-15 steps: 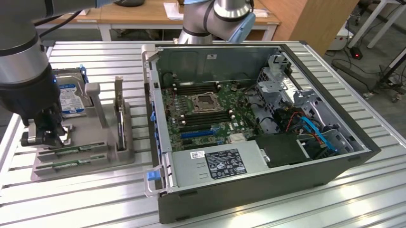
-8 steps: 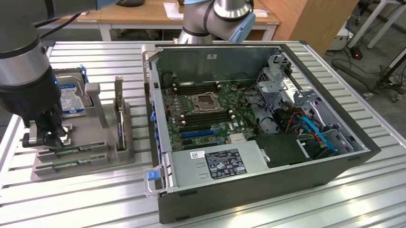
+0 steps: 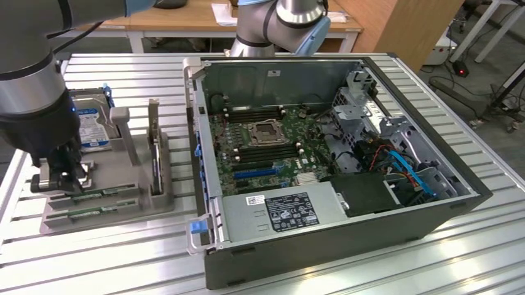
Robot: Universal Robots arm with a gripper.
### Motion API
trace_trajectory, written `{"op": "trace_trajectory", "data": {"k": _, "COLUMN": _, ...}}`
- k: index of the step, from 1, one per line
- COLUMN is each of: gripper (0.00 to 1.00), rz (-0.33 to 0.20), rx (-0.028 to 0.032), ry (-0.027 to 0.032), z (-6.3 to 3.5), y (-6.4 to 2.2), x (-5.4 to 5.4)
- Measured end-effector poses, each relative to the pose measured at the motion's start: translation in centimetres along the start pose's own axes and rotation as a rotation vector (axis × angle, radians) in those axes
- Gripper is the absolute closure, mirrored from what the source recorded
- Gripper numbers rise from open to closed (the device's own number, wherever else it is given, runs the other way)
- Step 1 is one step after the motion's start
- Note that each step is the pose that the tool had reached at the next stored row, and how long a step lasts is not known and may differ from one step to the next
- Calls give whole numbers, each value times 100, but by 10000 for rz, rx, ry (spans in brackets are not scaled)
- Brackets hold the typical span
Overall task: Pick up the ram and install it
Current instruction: 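Pick up the ram and move it above insertion slot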
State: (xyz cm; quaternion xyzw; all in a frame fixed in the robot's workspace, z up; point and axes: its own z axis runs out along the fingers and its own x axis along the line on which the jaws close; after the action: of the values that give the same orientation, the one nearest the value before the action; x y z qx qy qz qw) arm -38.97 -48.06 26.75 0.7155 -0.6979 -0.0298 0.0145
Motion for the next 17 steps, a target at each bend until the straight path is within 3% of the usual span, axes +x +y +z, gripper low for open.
{"op": "trace_trajectory", "data": {"k": 17, "gripper": 65, "rz": 0, "rx": 0, "ry": 0, "z": 67, "y": -4, "x": 2}}
